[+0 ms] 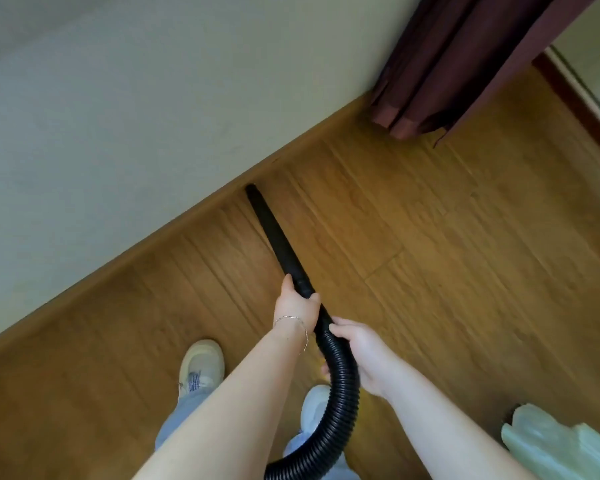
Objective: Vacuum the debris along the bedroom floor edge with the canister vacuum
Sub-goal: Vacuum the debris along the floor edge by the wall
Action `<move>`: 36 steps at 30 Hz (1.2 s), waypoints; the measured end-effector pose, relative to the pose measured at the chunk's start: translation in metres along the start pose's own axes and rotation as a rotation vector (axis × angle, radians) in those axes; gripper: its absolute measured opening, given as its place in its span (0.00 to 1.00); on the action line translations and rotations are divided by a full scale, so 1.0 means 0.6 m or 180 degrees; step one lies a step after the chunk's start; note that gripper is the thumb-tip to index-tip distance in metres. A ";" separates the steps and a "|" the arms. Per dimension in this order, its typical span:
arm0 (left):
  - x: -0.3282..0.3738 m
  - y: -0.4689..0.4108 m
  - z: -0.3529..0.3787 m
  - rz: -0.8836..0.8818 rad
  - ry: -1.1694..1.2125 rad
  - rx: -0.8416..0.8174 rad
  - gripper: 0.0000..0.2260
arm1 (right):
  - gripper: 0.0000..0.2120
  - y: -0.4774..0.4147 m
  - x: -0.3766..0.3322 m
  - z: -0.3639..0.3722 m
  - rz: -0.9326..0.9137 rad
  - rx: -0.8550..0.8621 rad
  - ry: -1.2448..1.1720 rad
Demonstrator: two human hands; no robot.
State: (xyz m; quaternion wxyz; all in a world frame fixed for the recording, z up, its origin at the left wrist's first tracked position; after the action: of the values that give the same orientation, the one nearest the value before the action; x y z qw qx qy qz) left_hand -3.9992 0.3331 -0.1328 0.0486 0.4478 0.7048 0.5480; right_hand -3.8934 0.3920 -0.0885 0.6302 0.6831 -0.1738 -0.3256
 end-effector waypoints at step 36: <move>-0.458 0.047 -0.443 -0.1514 0.3482 0.1028 0.31 | 0.15 0.075 0.239 0.507 -0.0692 -0.1039 0.3774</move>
State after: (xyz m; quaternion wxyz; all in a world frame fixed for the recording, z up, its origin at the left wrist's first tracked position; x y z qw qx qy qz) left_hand -3.9681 -0.0491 -0.1209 -0.2673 -0.0658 0.7823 0.5588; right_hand -3.9833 0.0652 -0.0747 0.6790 0.6563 0.3280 0.0243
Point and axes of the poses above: each hand's wrist, its own y-axis away from the middle knuckle, its own z-axis out of the palm, x = y × z, the point moved 9 cm from there along -y, towards the middle knuckle, and after that the axes turned 10 degrees about x, right-handed, at the moved point
